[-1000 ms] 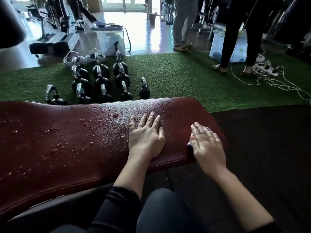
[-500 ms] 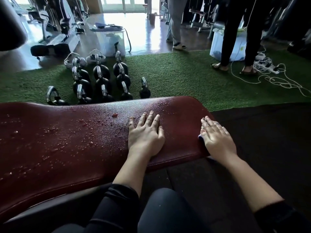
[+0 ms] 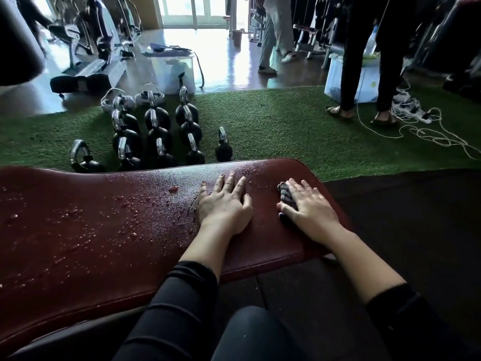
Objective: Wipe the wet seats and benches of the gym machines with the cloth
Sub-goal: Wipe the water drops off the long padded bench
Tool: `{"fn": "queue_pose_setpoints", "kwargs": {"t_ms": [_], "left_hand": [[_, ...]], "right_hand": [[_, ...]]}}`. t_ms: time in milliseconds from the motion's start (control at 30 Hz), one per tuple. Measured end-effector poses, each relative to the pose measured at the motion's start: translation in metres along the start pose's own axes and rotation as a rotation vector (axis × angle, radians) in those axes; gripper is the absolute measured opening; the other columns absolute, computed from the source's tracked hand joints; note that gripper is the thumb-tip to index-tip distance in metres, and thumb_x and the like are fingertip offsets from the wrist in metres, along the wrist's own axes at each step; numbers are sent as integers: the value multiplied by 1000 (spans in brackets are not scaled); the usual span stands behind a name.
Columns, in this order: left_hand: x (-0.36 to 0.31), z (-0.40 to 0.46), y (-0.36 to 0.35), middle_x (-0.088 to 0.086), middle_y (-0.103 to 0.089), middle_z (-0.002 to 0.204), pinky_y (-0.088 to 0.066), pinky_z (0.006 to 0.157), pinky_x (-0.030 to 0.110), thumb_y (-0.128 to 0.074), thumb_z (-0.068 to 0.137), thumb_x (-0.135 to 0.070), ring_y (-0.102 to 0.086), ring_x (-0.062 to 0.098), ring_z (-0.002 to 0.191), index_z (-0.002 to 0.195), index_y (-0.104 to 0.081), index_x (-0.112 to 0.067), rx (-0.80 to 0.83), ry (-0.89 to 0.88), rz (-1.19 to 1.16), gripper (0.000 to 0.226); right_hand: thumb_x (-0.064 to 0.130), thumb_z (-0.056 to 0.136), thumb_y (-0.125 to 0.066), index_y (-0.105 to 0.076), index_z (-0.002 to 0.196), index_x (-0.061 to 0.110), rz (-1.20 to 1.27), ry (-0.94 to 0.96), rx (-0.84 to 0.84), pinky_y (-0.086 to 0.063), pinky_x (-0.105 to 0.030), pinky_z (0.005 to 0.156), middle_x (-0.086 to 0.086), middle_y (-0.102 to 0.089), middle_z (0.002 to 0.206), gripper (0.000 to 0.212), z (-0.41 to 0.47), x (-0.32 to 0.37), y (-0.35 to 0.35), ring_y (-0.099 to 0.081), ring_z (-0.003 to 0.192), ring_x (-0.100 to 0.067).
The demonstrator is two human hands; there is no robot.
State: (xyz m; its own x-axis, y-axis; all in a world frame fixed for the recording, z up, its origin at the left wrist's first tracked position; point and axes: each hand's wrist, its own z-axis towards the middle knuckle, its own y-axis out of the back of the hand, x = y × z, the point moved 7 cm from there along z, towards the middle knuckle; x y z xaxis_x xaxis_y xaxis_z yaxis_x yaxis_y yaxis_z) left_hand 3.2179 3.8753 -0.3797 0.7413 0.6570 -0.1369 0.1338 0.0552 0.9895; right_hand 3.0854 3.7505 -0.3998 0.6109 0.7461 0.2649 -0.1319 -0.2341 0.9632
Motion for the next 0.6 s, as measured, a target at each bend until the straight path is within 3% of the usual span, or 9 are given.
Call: {"fn": "queue_pose_setpoints", "kwargs": {"t_ms": [133, 400, 600], "left_hand": [[0, 2, 0, -11, 2, 161, 7, 119, 46, -19, 99, -49, 6, 10, 148, 153, -4, -39, -35, 0, -13, 57], [0, 1, 3, -12, 0, 161, 9, 118, 43, -22, 98, -50, 6, 8, 148, 153, -9, -40, -74, 10, -44, 57], [1, 1, 3, -12, 0, 161, 8, 118, 43, -23, 98, -50, 5, 8, 148, 152, -9, -41, -82, 11, -56, 57]], "right_hand": [[50, 100, -17, 1, 151, 30, -48, 32, -10, 4, -30, 119, 14, 2, 158, 58, 1, 3, -5, 6, 145, -6], [46, 101, -19, 3, 150, 33, -43, 70, -50, 0, -32, 119, 11, -3, 159, 56, 71, 8, 0, 1, 146, -10], [46, 100, -26, -18, 149, 36, 41, 8, -94, -13, -33, 116, 5, -24, 156, 50, 112, -29, 14, -18, 144, -15]]}}
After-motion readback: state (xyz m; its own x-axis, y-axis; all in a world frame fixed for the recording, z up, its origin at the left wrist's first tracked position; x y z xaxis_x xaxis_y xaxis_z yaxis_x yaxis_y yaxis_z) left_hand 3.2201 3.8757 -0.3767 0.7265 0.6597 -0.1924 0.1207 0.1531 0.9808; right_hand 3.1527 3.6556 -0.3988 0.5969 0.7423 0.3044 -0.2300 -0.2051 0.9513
